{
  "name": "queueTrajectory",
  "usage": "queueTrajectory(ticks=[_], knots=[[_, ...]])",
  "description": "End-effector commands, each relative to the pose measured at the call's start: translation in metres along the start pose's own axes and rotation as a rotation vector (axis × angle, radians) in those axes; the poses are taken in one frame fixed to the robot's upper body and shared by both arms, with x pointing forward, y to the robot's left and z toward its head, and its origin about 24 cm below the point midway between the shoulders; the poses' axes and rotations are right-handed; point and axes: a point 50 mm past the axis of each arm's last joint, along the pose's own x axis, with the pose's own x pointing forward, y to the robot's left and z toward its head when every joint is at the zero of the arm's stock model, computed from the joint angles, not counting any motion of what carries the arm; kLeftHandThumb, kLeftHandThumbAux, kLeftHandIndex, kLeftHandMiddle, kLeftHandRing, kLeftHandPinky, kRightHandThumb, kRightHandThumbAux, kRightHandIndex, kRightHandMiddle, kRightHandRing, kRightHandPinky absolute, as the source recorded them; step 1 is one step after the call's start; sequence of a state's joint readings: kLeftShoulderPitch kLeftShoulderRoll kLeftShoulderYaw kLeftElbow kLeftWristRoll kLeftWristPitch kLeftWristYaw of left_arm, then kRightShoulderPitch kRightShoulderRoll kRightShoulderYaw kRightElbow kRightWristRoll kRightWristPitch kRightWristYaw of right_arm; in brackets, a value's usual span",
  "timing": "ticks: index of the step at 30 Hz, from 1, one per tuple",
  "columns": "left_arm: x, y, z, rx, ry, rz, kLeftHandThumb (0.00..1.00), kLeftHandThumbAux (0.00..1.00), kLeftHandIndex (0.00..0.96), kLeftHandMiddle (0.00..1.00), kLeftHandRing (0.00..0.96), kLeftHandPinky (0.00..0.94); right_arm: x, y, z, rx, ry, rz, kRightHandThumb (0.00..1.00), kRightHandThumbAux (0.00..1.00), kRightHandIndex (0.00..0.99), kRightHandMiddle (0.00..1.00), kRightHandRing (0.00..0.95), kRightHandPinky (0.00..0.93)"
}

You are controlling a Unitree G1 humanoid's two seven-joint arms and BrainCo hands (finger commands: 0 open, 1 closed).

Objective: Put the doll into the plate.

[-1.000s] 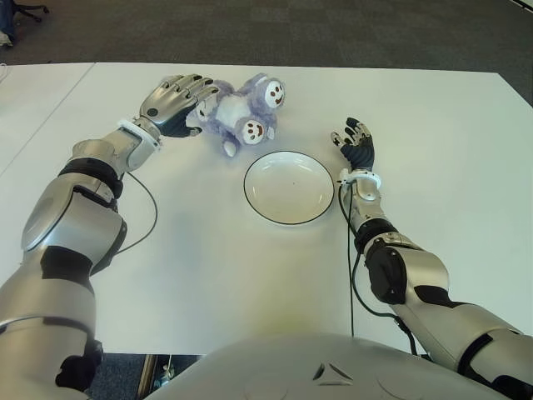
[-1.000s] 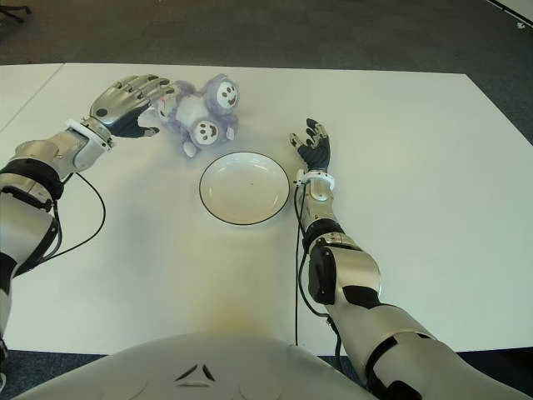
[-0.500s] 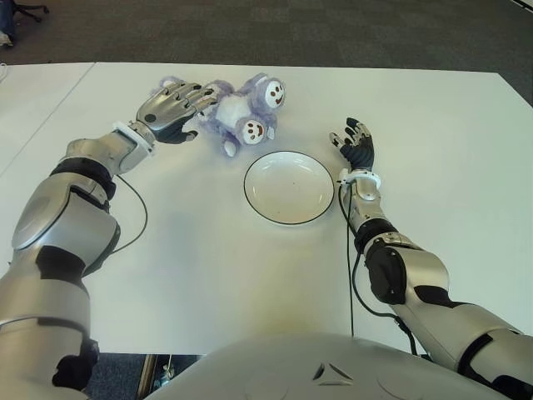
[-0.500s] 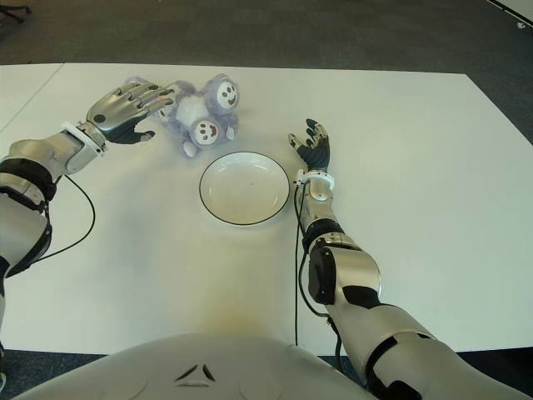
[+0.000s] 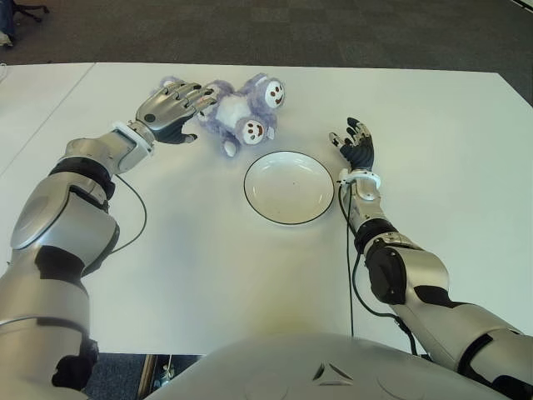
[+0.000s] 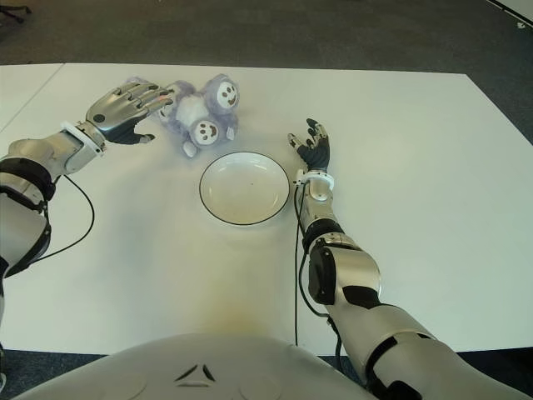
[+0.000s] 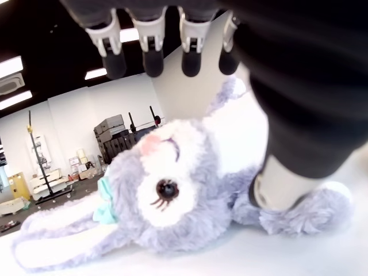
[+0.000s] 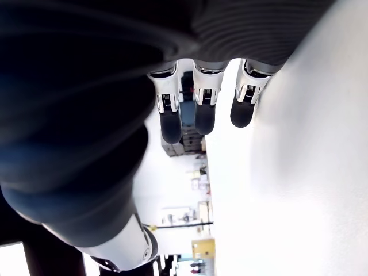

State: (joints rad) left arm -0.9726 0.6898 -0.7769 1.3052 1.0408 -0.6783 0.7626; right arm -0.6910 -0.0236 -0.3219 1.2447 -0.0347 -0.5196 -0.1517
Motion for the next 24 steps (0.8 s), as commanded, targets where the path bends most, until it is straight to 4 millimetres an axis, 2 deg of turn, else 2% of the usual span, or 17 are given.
queueTrajectory(ticks=[1, 5, 12, 24], knots=[[-0.007, -0.015, 0.021, -0.03, -0.133, -0.014, 0.194, 0.732, 0.0, 0.0, 0.0, 0.0, -0.055, -0.016, -0.088, -0.022, 0.438, -0.066, 0.378, 0.901, 0.196, 0.129, 0.08, 0.074], [-0.008, -0.013, 0.025, -0.036, -0.186, 0.01, 0.183, 0.726, 0.0, 0.0, 0.0, 0.0, -0.055, -0.016, -0.089, -0.025, 0.441, -0.068, 0.386, 0.9, 0.199, 0.133, 0.082, 0.063], [-0.009, -0.01, 0.031, -0.026, -0.251, 0.056, 0.272, 0.675, 0.0, 0.0, 0.0, 0.0, -0.055, -0.017, -0.089, -0.037, 0.444, -0.063, 0.381, 0.893, 0.195, 0.12, 0.059, 0.025], [-0.007, 0.003, 0.041, 0.01, -0.354, 0.2, 0.257, 0.61, 0.0, 0.0, 0.0, 0.0, -0.054, -0.018, -0.089, -0.038, 0.444, -0.057, 0.353, 0.899, 0.179, 0.111, 0.059, 0.054]])
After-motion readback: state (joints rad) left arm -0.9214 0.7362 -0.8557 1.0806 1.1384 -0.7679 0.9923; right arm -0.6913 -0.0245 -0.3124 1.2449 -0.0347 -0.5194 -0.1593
